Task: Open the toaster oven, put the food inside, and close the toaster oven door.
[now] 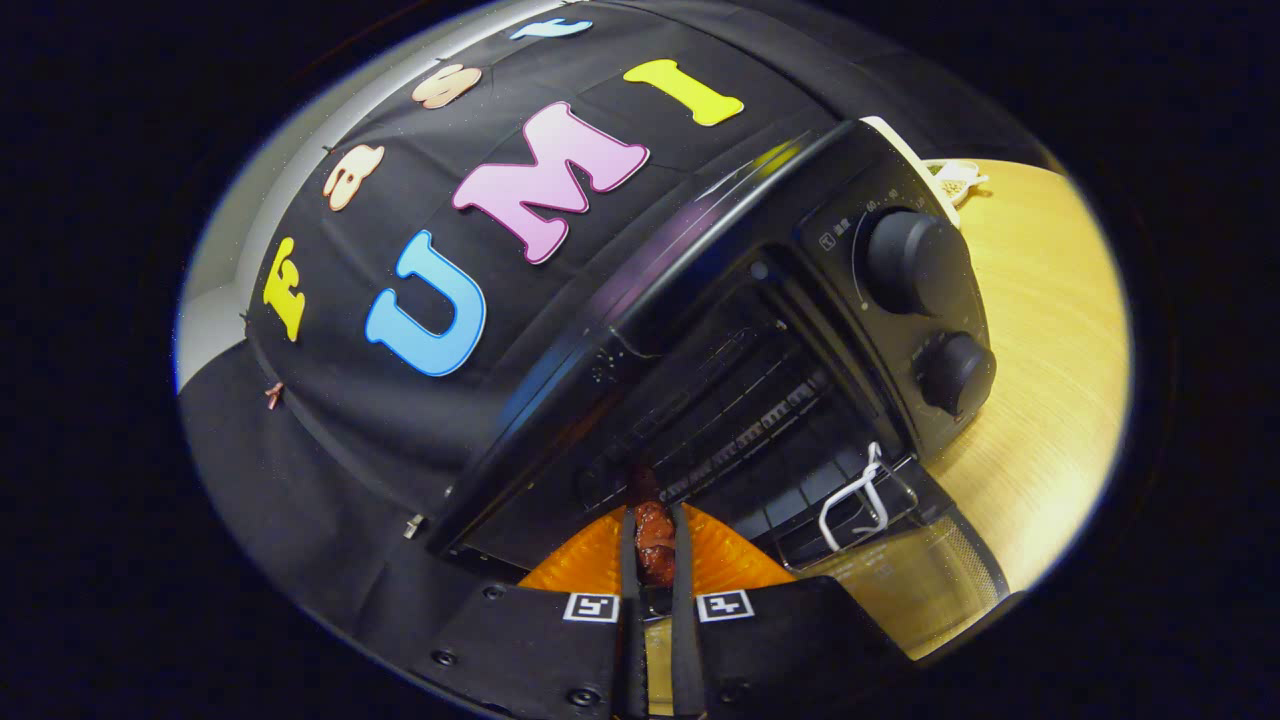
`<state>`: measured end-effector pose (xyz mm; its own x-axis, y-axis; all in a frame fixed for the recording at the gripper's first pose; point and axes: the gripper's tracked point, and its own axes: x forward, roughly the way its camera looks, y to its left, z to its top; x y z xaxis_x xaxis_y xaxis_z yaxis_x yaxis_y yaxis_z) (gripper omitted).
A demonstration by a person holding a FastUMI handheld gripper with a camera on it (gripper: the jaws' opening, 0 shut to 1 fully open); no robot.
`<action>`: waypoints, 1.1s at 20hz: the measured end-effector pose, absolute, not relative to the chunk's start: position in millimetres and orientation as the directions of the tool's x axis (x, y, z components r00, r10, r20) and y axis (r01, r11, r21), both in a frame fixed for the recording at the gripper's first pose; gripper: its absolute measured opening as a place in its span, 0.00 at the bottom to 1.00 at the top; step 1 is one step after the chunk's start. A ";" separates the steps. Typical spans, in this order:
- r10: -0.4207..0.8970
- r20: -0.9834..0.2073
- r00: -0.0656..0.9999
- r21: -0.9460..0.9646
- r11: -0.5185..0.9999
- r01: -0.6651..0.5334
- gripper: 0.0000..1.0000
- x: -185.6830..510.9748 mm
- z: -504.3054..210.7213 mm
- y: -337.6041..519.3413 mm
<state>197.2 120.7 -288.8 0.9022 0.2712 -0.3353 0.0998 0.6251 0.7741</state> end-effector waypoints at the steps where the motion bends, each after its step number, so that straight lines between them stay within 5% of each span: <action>1: 0.271 -0.338 0.901 0.774 0.625 0.103 0.13 197.6 -288.8 119.9; 6: 0.279 -0.376 0.883 0.720 0.689 0.089 0.24 191.2 -287.3 120.6; 9: 0.300 -0.385 0.873 0.656 0.754 0.030 0.45 184.5 -282.6 121.7; 12: 0.299 -0.372 0.879 0.582 0.813 -0.030 0.93 179.3 -271.8 120.4; 22: 0.360 -0.457 0.813 0.399 0.900 -0.174 0.98 100.9 -249.1 104.4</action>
